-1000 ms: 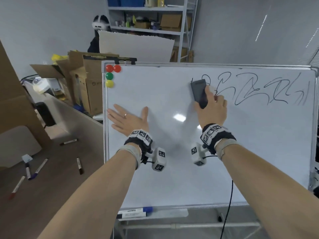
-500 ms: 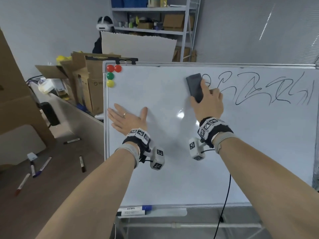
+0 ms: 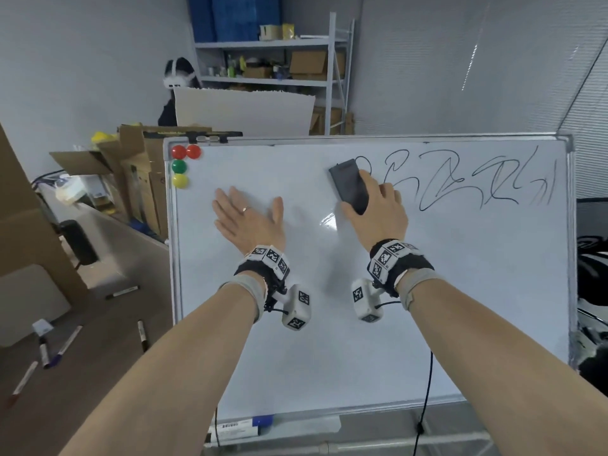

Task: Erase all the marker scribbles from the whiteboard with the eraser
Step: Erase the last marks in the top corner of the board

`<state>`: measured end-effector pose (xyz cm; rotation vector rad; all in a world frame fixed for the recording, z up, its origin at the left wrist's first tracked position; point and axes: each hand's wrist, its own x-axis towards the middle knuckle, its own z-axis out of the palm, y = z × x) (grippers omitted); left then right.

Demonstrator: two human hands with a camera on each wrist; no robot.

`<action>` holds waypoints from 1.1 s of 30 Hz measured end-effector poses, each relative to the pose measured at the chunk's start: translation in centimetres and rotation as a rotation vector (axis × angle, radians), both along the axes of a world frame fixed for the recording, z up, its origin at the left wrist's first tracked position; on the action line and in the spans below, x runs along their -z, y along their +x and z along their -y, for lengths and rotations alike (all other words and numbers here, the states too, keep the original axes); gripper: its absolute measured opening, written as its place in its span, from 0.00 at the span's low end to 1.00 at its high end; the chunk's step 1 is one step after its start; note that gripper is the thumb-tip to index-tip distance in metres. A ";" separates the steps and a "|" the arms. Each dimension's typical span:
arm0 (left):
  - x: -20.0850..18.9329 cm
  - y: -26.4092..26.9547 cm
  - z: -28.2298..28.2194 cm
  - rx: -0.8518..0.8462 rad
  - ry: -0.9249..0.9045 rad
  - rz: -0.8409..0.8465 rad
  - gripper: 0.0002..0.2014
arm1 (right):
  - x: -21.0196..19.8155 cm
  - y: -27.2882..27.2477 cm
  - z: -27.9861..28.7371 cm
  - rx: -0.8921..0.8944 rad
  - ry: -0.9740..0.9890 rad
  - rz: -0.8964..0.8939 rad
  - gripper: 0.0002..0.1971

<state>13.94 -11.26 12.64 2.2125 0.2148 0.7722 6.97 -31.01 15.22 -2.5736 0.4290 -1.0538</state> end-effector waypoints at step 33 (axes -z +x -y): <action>-8.0 7.2 5.2 0.269 0.284 0.354 0.20 | -2.0 2.8 -0.1 0.116 -0.022 0.075 0.36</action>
